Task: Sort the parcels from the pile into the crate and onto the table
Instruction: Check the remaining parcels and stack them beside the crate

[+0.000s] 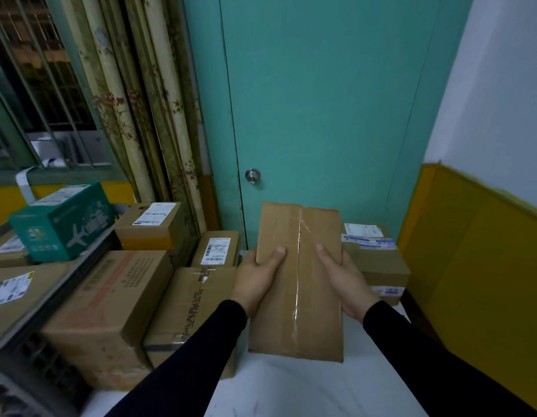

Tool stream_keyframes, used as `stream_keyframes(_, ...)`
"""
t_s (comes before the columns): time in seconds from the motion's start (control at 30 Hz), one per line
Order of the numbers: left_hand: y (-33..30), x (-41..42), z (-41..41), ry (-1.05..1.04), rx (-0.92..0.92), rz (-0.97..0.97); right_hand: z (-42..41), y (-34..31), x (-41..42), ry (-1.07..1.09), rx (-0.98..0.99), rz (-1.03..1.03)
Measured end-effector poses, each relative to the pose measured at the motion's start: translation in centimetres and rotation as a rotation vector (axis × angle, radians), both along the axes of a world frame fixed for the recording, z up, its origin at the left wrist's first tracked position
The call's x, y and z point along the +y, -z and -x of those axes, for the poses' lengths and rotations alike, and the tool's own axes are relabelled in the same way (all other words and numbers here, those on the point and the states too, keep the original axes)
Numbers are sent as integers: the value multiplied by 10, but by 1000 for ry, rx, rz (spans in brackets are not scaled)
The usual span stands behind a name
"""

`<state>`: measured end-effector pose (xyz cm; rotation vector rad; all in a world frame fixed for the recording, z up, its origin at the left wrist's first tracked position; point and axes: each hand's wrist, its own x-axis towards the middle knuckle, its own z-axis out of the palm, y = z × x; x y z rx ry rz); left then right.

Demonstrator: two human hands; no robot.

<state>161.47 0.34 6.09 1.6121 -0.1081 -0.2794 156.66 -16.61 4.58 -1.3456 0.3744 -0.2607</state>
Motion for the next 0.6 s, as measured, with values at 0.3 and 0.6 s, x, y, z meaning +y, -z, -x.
stream_keyframes(0.3, 3, 0, -7, 38, -27, -29, -1, -2, 0, 5, 2, 21)
stream_keyframes(0.6, -10, 13, -10, 152, 41, -1, 1, -1, -6, -37, -43, -153)
